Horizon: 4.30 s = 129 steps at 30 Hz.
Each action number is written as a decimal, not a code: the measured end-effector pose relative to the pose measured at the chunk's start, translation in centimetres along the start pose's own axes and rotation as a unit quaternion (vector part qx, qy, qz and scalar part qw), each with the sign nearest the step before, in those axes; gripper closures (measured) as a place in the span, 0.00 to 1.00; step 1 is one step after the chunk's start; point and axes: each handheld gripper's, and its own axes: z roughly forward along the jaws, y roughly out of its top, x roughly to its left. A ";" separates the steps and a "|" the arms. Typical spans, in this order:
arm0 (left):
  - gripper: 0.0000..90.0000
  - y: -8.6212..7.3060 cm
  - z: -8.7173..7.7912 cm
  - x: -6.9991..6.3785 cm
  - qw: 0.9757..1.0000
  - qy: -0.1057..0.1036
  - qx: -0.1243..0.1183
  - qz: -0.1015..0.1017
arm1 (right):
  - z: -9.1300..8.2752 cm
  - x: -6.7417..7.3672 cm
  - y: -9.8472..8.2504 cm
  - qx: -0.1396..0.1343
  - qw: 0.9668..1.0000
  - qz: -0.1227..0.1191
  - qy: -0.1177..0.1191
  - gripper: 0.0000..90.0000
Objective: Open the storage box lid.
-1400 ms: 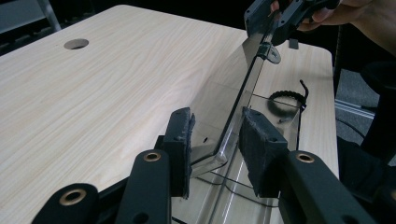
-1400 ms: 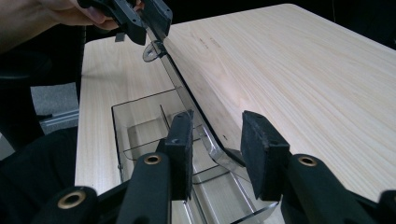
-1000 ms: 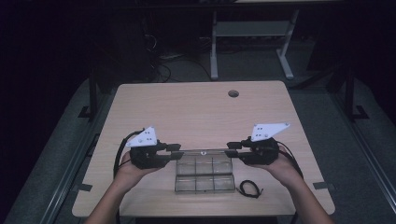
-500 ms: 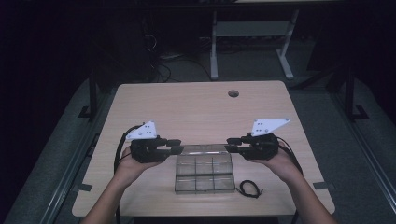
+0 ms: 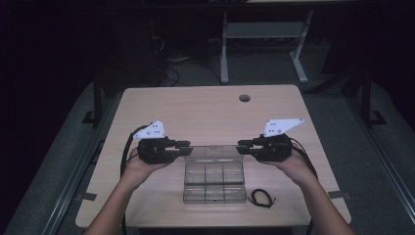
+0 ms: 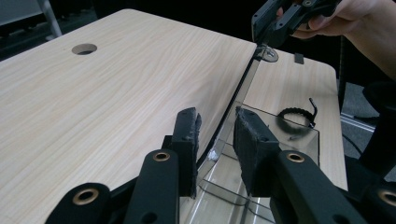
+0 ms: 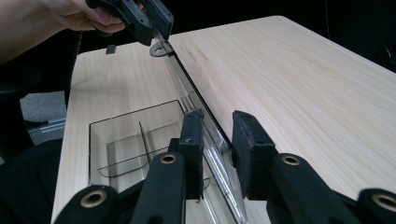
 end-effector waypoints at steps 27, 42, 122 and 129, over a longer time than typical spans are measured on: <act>0.81 0.7 0.8 2.2 1.000 -0.001 -0.005 -0.008 | 0.4 -1.7 0.4 -0.009 1.000 0.006 -0.012 0.84; 0.84 1.0 1.3 3.6 1.000 -0.008 0.000 -0.019 | 0.8 -3.0 0.5 -0.007 1.000 0.020 -0.020 0.87; 0.76 -1.0 5.1 9.4 0.995 0.019 -0.009 -0.095 | 6.4 -6.5 -0.7 0.036 0.991 0.078 -0.102 0.48; 0.75 -1.3 5.5 9.6 0.994 0.024 -0.010 -0.106 | 6.8 -6.6 -1.1 0.041 0.990 0.086 -0.105 0.46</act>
